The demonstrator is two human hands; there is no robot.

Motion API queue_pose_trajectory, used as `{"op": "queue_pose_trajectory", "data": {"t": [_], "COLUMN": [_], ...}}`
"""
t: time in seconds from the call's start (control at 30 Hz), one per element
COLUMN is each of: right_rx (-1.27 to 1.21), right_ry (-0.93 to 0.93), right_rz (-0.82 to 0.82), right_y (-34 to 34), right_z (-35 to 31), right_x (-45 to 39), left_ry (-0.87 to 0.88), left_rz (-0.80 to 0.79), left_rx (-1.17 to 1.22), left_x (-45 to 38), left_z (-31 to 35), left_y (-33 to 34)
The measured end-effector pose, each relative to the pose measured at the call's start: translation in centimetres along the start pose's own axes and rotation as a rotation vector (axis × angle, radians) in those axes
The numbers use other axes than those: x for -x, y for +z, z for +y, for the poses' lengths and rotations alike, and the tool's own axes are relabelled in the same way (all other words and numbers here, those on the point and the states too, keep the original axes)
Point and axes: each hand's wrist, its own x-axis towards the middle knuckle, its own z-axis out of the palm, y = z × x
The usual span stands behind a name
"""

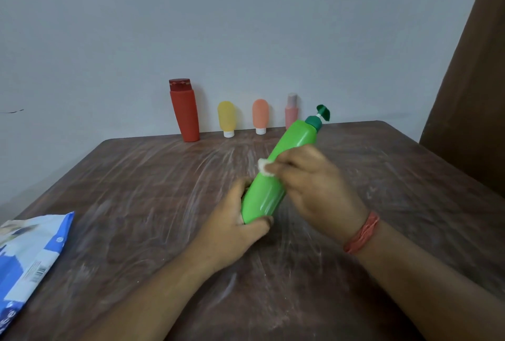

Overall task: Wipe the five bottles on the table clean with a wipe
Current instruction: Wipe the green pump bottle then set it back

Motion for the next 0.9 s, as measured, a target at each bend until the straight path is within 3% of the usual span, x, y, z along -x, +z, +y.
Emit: {"op": "queue_pose_trajectory", "data": {"t": [0.07,0.2,0.33,0.37,0.5,0.57,0.67,0.77,0.9], "right_rx": [0.006,0.051,-0.001,0.007,0.060,0.032,-0.032,-0.043,-0.085], "right_ry": [-0.046,0.133,-0.184,-0.193,0.080,-0.013,-0.171,-0.115,-0.157], "right_rz": [-0.024,0.059,-0.189,-0.199,-0.041,-0.108,-0.213,-0.143,-0.082], "right_y": [0.1,-0.5,0.2,0.1,-0.3,0.0,0.3,0.2,0.1], "right_z": [-0.2,0.6,-1.7,-1.6,-0.4,-1.2,-2.4,-2.5,-3.1], "right_x": [-0.4,-0.7,0.0,-0.2,-1.0,-0.6,-0.3,-0.8,-0.8], "left_ry": [0.008,0.020,-0.008,-0.007,0.012,0.006,-0.027,-0.057,-0.109], "left_rz": [0.019,0.012,0.043,0.046,0.025,0.029,0.028,0.038,-0.012], "left_rx": [-0.020,-0.038,0.031,0.039,-0.022,0.018,0.179,0.351,0.801], "left_x": [0.0,-0.1,-0.1,0.0,-0.1,-0.1,-0.1,-0.2,-0.1], "left_z": [0.1,0.0,-0.1,-0.1,0.0,-0.2,-0.4,-0.5,-0.4], "left_y": [0.0,0.3,0.4,0.4,0.5,0.6,0.5,0.2,0.1]}}
